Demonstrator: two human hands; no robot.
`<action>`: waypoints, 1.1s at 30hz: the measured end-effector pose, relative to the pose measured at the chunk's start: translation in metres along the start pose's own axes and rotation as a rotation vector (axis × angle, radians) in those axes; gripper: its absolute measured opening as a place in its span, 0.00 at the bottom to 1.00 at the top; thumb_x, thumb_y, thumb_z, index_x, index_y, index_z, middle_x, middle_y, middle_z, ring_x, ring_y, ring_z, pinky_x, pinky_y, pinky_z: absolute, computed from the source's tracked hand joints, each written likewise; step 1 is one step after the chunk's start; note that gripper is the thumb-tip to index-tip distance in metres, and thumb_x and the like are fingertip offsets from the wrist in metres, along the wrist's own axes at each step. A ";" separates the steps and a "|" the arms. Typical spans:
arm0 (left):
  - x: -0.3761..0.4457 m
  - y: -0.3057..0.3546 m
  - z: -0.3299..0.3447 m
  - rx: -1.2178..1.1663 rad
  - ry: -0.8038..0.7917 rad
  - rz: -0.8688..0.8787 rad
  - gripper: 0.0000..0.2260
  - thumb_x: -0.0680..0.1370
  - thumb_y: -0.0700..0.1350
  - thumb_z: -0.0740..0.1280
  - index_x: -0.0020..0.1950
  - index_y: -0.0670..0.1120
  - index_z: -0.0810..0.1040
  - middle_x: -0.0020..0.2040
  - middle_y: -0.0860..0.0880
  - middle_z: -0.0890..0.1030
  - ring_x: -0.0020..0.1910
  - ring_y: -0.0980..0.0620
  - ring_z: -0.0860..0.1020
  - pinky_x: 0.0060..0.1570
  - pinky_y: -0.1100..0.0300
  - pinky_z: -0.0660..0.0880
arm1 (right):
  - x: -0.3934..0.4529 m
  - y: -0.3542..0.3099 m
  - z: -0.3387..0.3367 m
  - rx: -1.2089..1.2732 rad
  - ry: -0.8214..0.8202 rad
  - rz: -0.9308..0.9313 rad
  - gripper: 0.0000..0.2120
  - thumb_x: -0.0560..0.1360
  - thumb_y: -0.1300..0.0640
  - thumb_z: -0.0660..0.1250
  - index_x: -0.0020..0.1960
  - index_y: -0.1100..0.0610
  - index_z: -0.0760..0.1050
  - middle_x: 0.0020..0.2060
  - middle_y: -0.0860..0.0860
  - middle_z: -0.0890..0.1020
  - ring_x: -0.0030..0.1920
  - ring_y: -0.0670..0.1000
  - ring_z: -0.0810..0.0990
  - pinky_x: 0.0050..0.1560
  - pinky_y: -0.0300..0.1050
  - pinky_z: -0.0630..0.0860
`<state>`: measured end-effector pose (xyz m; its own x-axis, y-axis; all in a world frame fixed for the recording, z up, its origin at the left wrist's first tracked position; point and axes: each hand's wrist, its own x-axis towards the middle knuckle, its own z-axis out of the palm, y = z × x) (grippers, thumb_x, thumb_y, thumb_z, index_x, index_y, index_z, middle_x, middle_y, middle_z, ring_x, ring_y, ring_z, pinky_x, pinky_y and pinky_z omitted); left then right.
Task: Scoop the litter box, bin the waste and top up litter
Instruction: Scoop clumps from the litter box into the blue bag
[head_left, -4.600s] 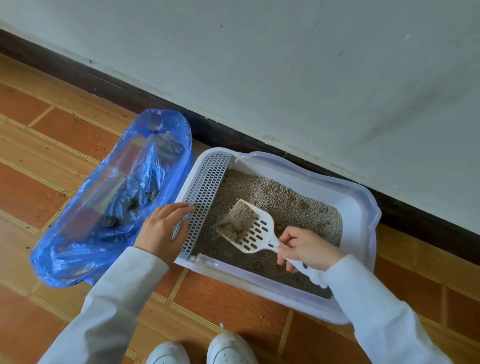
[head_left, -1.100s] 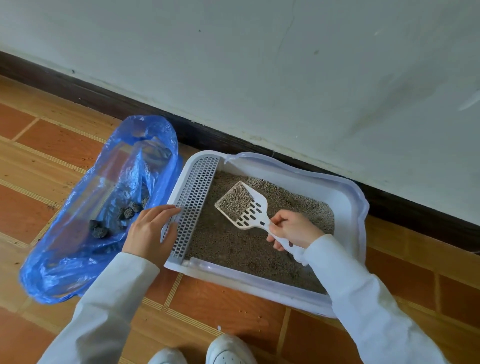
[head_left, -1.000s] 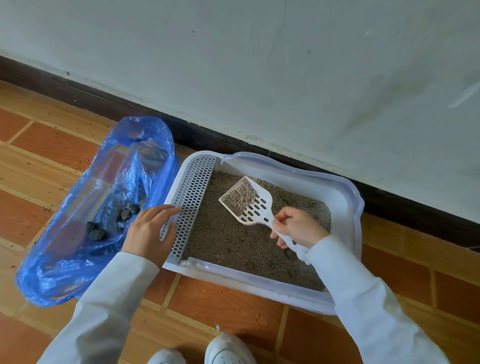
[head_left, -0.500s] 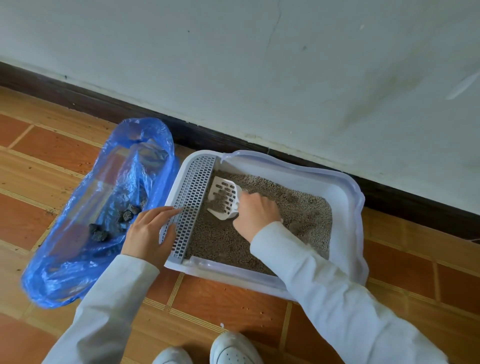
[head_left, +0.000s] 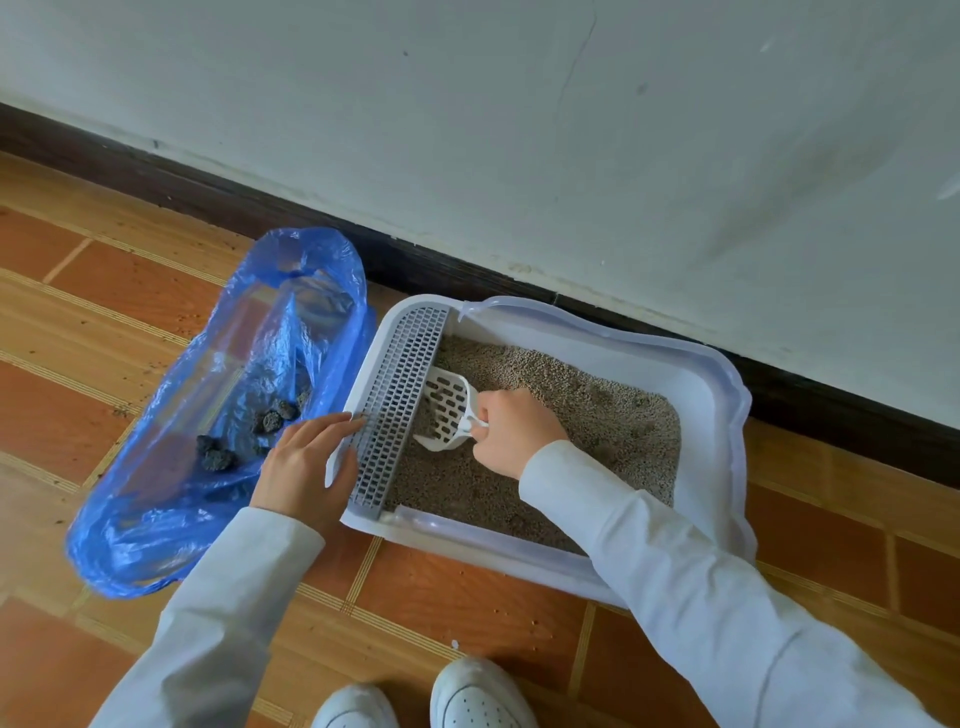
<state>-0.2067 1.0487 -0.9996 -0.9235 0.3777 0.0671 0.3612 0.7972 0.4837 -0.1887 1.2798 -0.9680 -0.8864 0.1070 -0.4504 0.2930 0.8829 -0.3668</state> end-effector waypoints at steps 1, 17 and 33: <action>-0.001 0.001 0.000 -0.003 -0.006 0.009 0.14 0.74 0.43 0.62 0.57 0.44 0.81 0.54 0.45 0.82 0.52 0.40 0.79 0.50 0.44 0.75 | 0.000 -0.001 0.003 0.022 -0.020 -0.002 0.08 0.74 0.60 0.64 0.38 0.55 0.67 0.38 0.53 0.75 0.38 0.56 0.74 0.34 0.43 0.67; 0.003 0.001 -0.001 -0.010 0.040 0.039 0.12 0.74 0.37 0.68 0.56 0.43 0.81 0.54 0.42 0.82 0.52 0.37 0.79 0.50 0.41 0.75 | -0.030 0.049 0.010 0.606 -0.118 0.257 0.03 0.75 0.59 0.66 0.42 0.56 0.76 0.31 0.54 0.83 0.24 0.51 0.75 0.26 0.42 0.76; 0.007 0.017 -0.005 -0.040 0.050 0.073 0.14 0.73 0.42 0.62 0.56 0.43 0.82 0.53 0.44 0.82 0.51 0.39 0.79 0.52 0.44 0.76 | -0.056 0.067 -0.027 0.790 0.131 0.249 0.05 0.76 0.59 0.66 0.42 0.58 0.76 0.32 0.56 0.83 0.25 0.52 0.74 0.25 0.40 0.71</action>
<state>-0.2076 1.0624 -0.9863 -0.9007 0.4091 0.1461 0.4228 0.7485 0.5108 -0.1290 1.3450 -0.9448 -0.7829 0.3513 -0.5134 0.6072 0.2516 -0.7537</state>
